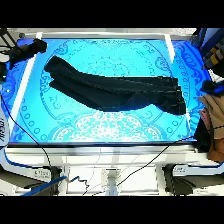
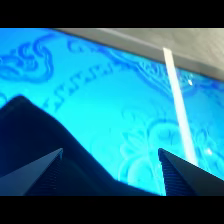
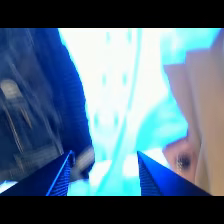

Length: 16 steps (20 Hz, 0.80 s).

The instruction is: Fold the clothes and pants, and hang the long-sleeved shirts on hangers.

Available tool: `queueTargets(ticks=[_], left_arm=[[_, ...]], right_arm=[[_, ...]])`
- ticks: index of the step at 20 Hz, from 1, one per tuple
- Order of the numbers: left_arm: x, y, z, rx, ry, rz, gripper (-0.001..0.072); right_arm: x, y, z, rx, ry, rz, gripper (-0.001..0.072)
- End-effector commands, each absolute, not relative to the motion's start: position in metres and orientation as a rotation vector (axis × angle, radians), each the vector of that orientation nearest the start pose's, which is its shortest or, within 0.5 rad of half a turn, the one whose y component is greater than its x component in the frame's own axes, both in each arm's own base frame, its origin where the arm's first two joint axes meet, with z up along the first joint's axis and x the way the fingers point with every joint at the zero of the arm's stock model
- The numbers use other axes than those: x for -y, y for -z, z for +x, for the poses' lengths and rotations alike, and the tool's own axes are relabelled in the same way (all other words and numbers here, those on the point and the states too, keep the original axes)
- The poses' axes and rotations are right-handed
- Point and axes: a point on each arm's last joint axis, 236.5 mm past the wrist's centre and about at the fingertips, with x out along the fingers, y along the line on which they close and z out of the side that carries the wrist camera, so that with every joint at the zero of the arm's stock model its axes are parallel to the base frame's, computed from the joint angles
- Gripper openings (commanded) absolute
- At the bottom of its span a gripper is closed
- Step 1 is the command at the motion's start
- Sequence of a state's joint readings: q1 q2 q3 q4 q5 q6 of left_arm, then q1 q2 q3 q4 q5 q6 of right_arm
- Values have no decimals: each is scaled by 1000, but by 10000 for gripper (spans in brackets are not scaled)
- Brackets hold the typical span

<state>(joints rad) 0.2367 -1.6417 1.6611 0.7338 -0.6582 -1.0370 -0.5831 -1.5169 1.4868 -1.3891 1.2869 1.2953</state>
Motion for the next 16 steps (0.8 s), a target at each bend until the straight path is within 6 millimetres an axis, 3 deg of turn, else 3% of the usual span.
queueTargets(ticks=[1, 2, 4, 5, 8, 10, 13, 16], left_arm=[[-28, -140, 577, -591, 284, -365, 692], [-29, -138, 575, -603, 280, -391, 692], [-32, -138, 575, -606, 266, -420, 692], [-32, -138, 575, -606, 266, -420, 691], [-32, -138, 575, -607, 267, -420, 692], [-32, -138, 575, -607, 268, -420, 692], [-31, -138, 575, -608, 269, -420, 692], [-32, -138, 575, -608, 268, -419, 692]], right_arm=[[180, 7, 346, -1360, 74, 509, 446], [174, 12, 349, -1338, 60, 555, 447], [157, 11, 376, -1231, 2, 602, 500], [150, 6, 393, -1176, -43, 563, 537], [145, 0, 447, -1017, -16, 442, 536], [132, 8, 474, -992, -29, 401, 536], [123, 26, 502, -1029, -61, 374, 537], [135, 41, 513, -1090, -37, 341, 537]])
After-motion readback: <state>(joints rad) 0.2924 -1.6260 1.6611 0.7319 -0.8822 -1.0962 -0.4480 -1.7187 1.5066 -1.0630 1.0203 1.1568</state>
